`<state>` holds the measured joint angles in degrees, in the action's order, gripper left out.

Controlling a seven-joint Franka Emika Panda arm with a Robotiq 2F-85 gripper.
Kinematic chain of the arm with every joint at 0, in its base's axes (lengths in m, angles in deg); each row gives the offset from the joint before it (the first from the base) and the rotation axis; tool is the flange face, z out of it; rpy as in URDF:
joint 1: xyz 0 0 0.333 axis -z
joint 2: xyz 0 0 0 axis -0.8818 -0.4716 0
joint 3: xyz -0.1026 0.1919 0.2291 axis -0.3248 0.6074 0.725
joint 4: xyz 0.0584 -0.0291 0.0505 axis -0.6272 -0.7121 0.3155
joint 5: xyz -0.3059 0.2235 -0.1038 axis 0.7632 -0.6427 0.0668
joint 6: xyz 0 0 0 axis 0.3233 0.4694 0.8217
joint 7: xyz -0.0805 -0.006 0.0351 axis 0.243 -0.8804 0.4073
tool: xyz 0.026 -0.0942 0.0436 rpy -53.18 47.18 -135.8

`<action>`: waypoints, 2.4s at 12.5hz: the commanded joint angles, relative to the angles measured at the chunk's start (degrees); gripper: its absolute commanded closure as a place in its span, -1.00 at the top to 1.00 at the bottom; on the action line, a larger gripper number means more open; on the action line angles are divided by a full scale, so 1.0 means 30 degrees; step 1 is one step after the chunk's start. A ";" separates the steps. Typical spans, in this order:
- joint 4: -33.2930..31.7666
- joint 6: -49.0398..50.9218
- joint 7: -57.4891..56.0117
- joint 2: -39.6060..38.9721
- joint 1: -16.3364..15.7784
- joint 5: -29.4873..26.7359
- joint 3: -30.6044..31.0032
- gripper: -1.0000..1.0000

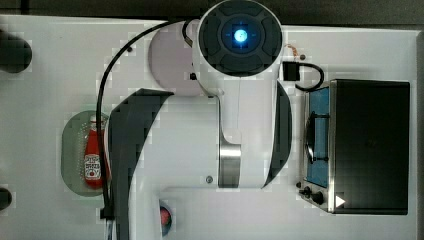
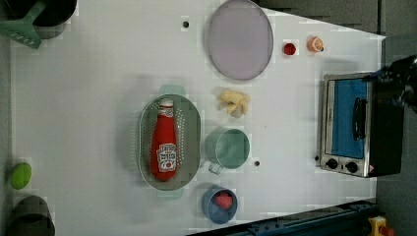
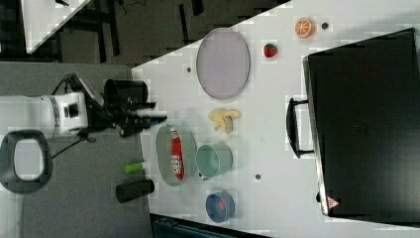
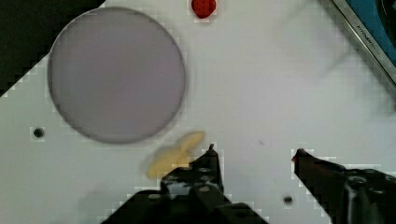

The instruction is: Pick ketchup from strainer and place it on the table

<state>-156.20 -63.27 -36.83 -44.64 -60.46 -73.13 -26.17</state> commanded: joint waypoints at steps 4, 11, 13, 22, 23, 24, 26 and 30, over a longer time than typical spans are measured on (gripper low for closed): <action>-0.2057 0.2743 0.2900 0.4807 0.1741 -0.0579 0.2284 1.00; -0.2055 0.1730 0.2902 0.3285 0.1273 -0.0570 0.8870 1.00; -0.2065 0.1255 0.3057 0.2700 0.1253 -0.0486 1.0792 1.00; -0.6472 -0.5958 0.3209 -0.0455 0.1196 -0.0411 1.5714 1.00; -0.7365 -0.7566 0.3208 -0.0833 0.1192 -0.0220 1.5777 1.00; -0.8158 -0.9085 0.3209 -0.1249 0.1175 0.0214 1.5782 1.00; -0.9347 -1.1492 0.3209 -0.2240 0.1176 0.1677 1.5710 1.00; -0.9917 -1.4294 0.3243 -0.4950 0.1176 0.3721 1.5466 1.00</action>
<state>-187.14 -103.83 -29.41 -59.73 -57.39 -61.81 19.82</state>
